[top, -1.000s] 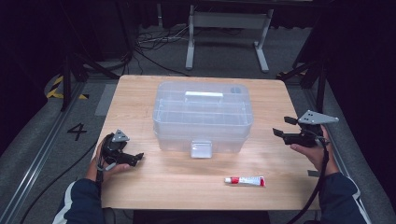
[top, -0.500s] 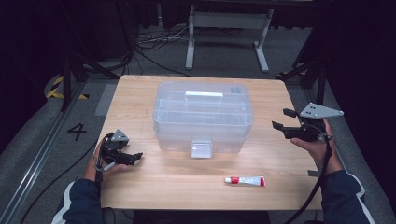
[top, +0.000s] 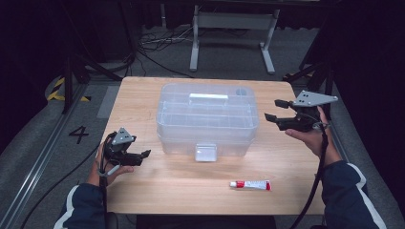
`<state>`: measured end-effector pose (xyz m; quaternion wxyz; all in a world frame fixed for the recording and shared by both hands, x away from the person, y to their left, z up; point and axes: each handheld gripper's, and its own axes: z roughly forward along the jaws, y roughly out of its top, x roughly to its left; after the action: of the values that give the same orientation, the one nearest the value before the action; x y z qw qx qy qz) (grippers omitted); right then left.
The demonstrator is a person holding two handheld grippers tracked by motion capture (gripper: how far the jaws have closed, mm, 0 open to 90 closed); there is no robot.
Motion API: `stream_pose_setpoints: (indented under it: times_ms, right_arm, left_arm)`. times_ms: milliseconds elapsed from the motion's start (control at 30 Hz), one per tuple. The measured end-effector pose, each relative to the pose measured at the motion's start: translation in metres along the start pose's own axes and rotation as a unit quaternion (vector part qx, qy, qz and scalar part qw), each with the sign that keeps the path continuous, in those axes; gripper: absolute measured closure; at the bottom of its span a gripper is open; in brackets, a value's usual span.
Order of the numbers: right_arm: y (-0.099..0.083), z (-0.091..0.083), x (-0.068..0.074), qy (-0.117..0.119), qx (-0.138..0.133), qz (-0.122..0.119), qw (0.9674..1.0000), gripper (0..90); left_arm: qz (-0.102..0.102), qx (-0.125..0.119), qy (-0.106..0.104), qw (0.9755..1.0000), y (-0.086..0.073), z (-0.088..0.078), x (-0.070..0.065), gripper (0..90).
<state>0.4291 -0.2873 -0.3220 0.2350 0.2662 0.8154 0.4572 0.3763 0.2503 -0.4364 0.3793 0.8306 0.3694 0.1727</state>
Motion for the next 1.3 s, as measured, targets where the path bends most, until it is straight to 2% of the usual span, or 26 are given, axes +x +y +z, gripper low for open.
stream_pose_setpoints:
  times_ms: [67,100,200,333,467,733,1033,1300]
  right_arm:
    - [0.007,0.004,0.002,0.008,0.0,0.001,1.0,36.0]
    - [0.012,0.006,0.004,0.004,0.003,-0.008,0.9999,36.4]
    - [0.022,0.015,0.009,0.01,0.012,-0.015,0.9998,36.8]
    - [0.033,0.028,0.015,0.024,0.014,-0.021,0.9994,37.7]
    - [0.04,0.037,0.017,0.035,0.019,-0.024,0.9989,38.0]
    - [0.058,0.064,0.028,0.06,0.042,-0.045,0.9963,42.0]
    - [0.07,0.087,0.036,0.071,0.069,-0.056,0.9935,46.9]
    - [0.082,0.106,0.041,0.072,0.095,-0.061,0.991,55.0]
  left_arm:
    - [0.008,-0.005,0.002,1.0,0.005,-0.001,-0.004,22.0]
    - [0.009,-0.006,-0.001,0.9999,0.007,-0.001,-0.007,22.0]
    - [0.015,-0.011,0.003,0.9998,0.014,0.0,-0.013,21.9]
    - [0.027,-0.021,0.001,0.9994,0.024,0.001,-0.02,20.9]
    - [0.033,-0.021,0.0,0.9992,0.029,0.003,-0.023,20.9]
    - [0.04,-0.021,0.001,0.999,0.037,0.009,-0.026,20.2]
    - [0.045,-0.028,-0.019,0.9984,0.046,0.015,-0.028,19.8]
    - [0.047,-0.023,-0.013,0.9986,0.051,0.023,-0.029,19.9]
